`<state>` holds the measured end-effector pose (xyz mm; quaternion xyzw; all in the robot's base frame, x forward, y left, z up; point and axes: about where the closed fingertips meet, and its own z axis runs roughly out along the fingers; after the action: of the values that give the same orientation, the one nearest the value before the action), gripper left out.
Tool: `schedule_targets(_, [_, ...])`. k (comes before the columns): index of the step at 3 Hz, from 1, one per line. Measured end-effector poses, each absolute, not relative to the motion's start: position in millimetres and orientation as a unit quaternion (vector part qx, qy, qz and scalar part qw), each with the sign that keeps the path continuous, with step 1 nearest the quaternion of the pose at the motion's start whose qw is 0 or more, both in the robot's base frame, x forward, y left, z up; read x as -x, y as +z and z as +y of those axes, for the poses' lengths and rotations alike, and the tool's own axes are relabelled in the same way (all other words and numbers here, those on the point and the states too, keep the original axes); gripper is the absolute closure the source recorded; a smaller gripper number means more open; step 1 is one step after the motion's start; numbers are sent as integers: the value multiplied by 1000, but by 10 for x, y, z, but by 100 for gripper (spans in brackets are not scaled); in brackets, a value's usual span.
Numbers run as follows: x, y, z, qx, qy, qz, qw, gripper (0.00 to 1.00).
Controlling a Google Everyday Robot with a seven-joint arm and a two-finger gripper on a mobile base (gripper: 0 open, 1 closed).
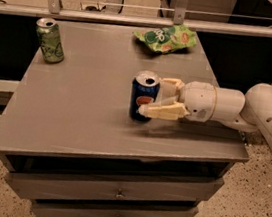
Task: Place pepsi can upright
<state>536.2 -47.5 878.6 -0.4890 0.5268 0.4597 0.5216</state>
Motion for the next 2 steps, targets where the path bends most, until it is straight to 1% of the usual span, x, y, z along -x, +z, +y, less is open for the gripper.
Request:
schedule_targets(1, [-5317,8957,-622,502,451,528,516,0])
schedule_targets(2, [-5195,9422,-848,533,422,521,516,0])
